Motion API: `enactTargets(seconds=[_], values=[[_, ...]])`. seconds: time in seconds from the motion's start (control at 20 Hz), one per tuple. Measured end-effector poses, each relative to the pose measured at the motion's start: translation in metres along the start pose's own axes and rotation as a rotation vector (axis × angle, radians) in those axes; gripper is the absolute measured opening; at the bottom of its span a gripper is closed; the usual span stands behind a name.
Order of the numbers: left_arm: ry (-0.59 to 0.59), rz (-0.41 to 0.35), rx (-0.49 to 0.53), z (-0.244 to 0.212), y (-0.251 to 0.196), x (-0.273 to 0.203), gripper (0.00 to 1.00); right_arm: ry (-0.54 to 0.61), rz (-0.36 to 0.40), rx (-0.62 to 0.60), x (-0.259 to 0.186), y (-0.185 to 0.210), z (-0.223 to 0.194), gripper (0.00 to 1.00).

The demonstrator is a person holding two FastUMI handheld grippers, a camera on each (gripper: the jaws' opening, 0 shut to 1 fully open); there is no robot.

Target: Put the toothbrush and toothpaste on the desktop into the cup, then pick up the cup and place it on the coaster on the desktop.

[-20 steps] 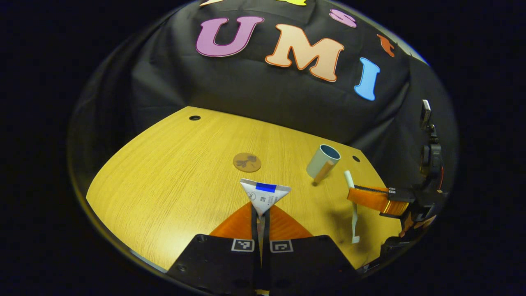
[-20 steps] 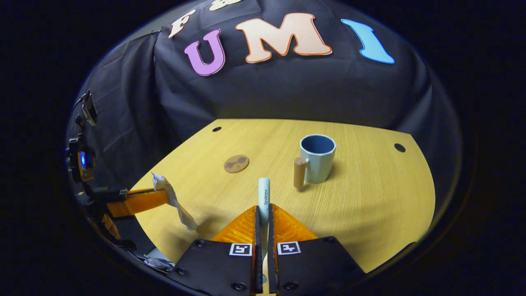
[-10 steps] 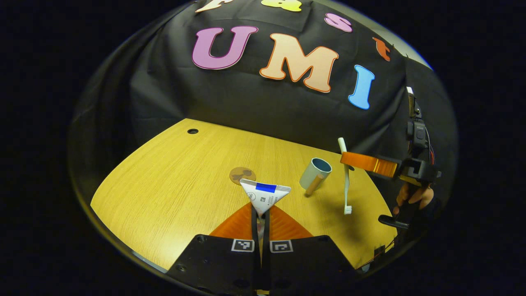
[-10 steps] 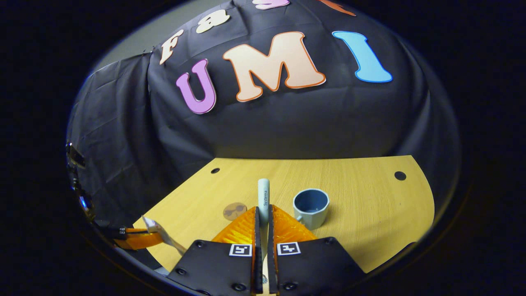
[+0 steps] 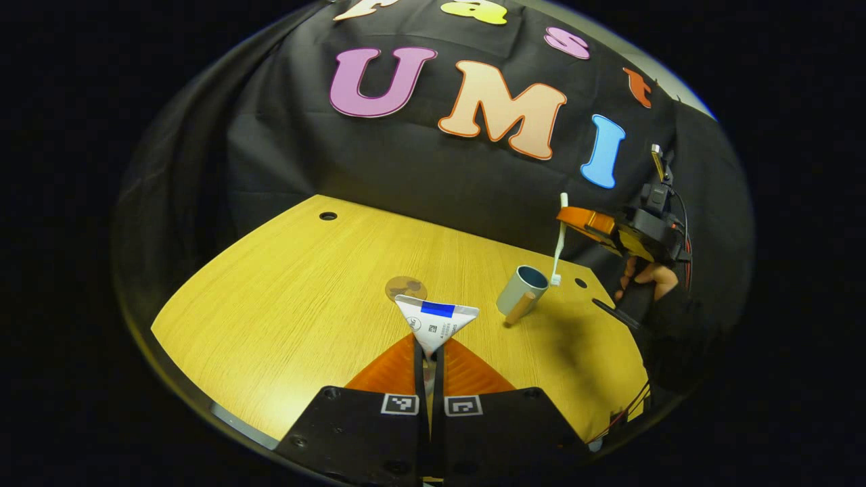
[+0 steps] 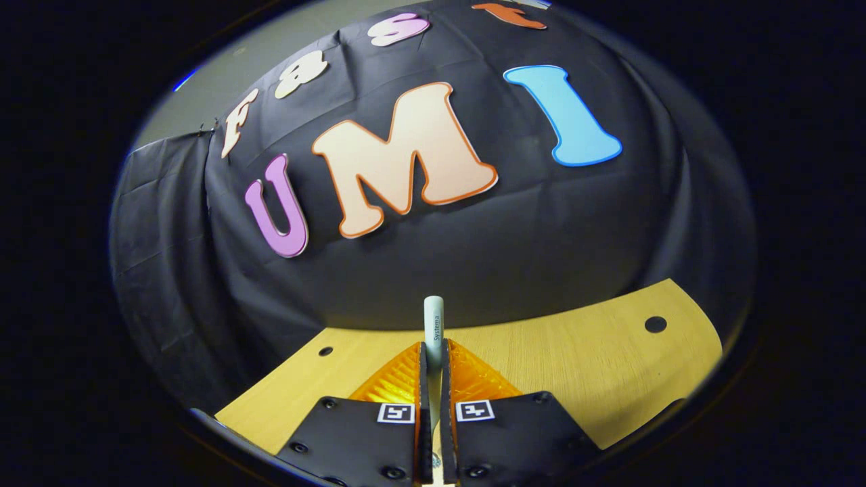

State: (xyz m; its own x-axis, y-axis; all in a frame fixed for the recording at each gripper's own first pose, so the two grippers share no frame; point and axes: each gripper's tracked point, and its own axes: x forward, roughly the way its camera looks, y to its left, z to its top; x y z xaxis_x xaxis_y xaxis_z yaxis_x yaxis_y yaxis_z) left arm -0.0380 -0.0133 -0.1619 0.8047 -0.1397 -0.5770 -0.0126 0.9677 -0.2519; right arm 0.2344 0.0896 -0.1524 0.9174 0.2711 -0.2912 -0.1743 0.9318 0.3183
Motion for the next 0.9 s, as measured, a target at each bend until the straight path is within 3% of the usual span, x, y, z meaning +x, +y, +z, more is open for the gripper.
enactTargets(seconds=[0.4,0.6,0.9], values=[[-0.016,0.038,-0.005,0.008,-0.001,-0.001,0.0,0.001,-0.066,-0.14,0.046,-0.021,-0.039,0.08],[-0.032,0.017,0.006,0.021,-0.012,0.009,0.0,0.004,-0.101,-0.188,0.045,-0.028,-0.056,0.1],[-0.055,-0.047,0.03,0.044,-0.03,0.027,0.0,0.088,-0.14,-0.167,0.017,-0.043,-0.097,0.17]])
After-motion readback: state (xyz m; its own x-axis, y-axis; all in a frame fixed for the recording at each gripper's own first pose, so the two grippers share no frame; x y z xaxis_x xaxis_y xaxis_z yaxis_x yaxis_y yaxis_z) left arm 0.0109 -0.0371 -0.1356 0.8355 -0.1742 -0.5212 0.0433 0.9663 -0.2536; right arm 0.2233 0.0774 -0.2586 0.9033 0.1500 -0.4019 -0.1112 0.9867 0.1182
